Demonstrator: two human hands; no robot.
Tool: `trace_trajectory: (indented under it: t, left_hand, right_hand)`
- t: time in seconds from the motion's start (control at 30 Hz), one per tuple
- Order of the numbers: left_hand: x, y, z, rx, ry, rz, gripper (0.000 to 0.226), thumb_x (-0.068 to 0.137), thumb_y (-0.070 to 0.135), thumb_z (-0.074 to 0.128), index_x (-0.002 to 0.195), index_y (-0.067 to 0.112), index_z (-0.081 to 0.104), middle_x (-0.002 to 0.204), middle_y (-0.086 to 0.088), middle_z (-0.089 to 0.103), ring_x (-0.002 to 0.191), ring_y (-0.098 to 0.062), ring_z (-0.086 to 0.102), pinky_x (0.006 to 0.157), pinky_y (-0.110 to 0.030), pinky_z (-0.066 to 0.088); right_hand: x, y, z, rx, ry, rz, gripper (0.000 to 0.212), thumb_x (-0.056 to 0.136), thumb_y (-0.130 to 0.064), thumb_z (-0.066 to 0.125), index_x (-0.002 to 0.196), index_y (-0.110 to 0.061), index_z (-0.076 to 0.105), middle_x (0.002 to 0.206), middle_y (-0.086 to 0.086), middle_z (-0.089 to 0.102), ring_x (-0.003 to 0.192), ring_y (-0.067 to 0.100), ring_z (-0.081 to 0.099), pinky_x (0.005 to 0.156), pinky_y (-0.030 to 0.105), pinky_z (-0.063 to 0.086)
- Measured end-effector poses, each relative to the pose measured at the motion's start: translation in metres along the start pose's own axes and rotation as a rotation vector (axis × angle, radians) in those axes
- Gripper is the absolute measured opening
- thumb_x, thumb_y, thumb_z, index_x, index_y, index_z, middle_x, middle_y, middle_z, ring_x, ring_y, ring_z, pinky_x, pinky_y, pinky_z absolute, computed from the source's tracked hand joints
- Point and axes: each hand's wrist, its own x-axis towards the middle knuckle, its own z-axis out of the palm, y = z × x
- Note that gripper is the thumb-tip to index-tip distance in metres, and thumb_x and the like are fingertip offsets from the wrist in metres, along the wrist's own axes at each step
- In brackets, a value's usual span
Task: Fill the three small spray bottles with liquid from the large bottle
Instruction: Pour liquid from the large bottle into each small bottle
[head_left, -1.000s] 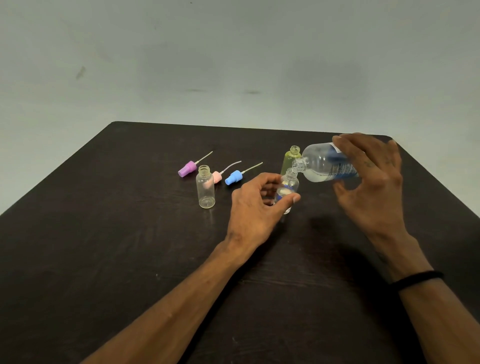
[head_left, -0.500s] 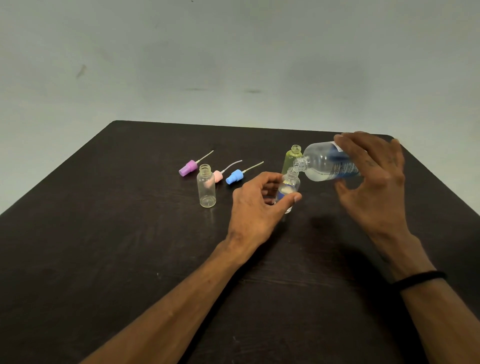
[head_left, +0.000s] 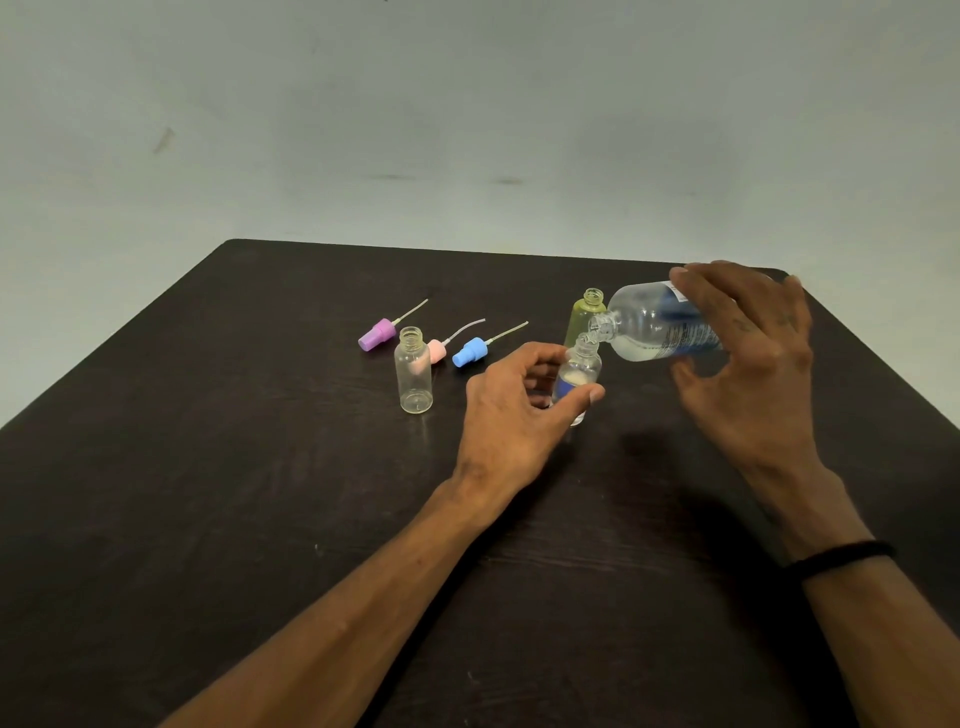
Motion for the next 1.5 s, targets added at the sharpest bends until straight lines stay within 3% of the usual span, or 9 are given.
trace_trajectory:
  t: [1.5]
  left_hand:
    - [-0.0001,-0.0014,-0.0009,0.015,-0.019,0.035,0.045,0.082,0.034,0.09,0.121,0.019,0.074,0.106,0.01,0.077,0.097,-0.004,0.073,0.085,-0.025,0.063]
  right_hand:
    - [-0.0004,0.0013,0.0008,-0.001,0.013,-0.016,0.079,0.071,0.009,0.083,0.145,-0.01,0.063,0.146,0.015,0.062,0.138,0.039,0.056,0.12,0.071,0.027]
